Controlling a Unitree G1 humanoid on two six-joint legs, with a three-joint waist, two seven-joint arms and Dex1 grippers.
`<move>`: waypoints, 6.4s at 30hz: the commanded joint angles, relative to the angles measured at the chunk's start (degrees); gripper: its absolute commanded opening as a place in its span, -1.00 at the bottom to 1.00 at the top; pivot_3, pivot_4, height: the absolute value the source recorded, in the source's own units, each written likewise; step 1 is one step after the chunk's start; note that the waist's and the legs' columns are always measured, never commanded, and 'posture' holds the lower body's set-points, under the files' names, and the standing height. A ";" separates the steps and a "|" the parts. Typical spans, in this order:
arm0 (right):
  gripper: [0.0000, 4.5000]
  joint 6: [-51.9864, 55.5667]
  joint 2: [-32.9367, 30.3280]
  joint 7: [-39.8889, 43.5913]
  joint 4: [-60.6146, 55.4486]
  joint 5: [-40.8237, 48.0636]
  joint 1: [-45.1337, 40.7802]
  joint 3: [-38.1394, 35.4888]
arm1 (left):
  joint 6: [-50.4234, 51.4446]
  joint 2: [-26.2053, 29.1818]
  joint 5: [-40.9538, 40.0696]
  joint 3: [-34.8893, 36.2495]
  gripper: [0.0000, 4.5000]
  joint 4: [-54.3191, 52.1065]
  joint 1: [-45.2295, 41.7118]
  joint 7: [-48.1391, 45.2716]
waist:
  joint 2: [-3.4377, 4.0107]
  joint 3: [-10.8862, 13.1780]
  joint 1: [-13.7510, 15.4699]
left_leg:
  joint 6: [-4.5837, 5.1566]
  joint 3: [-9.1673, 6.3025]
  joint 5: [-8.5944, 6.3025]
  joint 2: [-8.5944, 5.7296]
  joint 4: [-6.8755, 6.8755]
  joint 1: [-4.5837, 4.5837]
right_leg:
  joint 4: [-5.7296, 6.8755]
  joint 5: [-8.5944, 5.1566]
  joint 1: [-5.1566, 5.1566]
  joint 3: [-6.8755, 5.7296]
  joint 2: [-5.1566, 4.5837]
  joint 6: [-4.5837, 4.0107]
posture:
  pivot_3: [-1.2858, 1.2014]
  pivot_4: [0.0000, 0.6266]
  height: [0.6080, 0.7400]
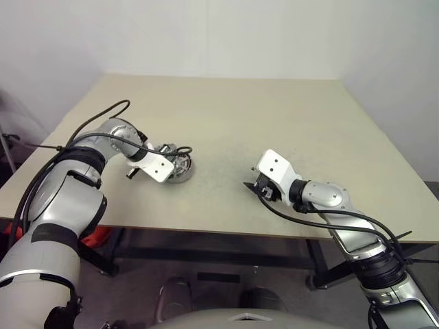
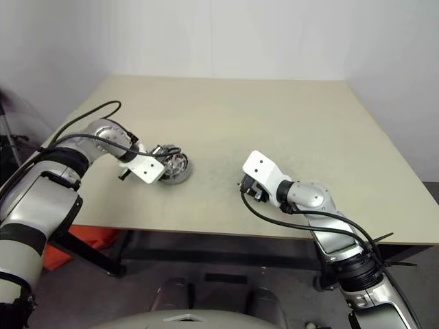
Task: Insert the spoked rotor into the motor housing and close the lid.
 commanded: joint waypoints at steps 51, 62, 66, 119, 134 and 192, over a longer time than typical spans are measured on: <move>0.05 10.57 2.70 -12.22 -18.88 -2.97 14.42 -1.95 | 15.03 -20.17 66.43 -57.27 -0.95 8.50 -17.53 104.41 | -0.14 0.09 0.10 | 0.15 -0.20 -0.23 -0.14 0.22 -1.02 | -0.68 0.15 -0.25 -0.24 -0.04 0.17 | 0.03 -1.00 1.00; 0.05 11.02 2.65 -12.59 -19.34 -3.13 15.05 -1.72 | 17.05 -21.01 66.05 -57.83 -0.95 8.65 -16.47 104.94 | -0.14 0.09 0.10 | 0.29 -0.25 -0.31 -0.15 0.22 -1.03 | -0.70 0.17 -0.24 -0.24 -0.04 0.12 | 0.03 -1.00 1.00; 0.05 11.47 2.91 -12.75 -19.23 -3.20 14.50 -1.36 | 16.70 -21.39 65.73 -57.88 -0.95 8.43 -16.07 107.06 | -0.14 0.09 0.13 | 0.28 -0.27 -0.31 -0.17 0.22 -1.02 | -0.70 0.18 -0.22 -0.24 -0.06 0.12 | 0.03 -1.00 1.00; 0.05 -33.18 1.83 19.93 40.00 -12.60 -31.87 13.16 | 86.26 -11.32 -53.45 35.05 -0.23 -83.99 52.00 19.53 | 0.09 0.04 -3.64 | 0.28 0.26 -0.28 -0.05 0.28 -0.63 | 0.02 0.16 -0.27 -0.21 -0.19 -0.28 | 0.03 -1.00 1.00; 0.05 -52.94 12.77 22.07 69.37 -23.54 -48.23 21.23 | 88.09 -17.01 -55.21 34.15 -0.23 -90.53 57.38 31.92 | 0.10 0.05 -5.01 | 0.30 0.30 -0.29 0.16 0.28 -0.82 | -0.03 0.05 -0.38 -0.34 0.02 -0.48 | 0.03 -1.00 1.00; 0.39 -56.61 15.35 23.64 69.21 -22.19 -50.11 13.52 | 84.89 -14.44 -53.34 33.58 -0.21 -86.38 58.30 37.19 | 0.32 0.13 -6.21 | 0.30 0.20 -0.29 0.42 0.30 -0.88 | 0.20 -0.18 -0.38 -0.84 0.07 -0.89 | 0.03 -1.00 1.00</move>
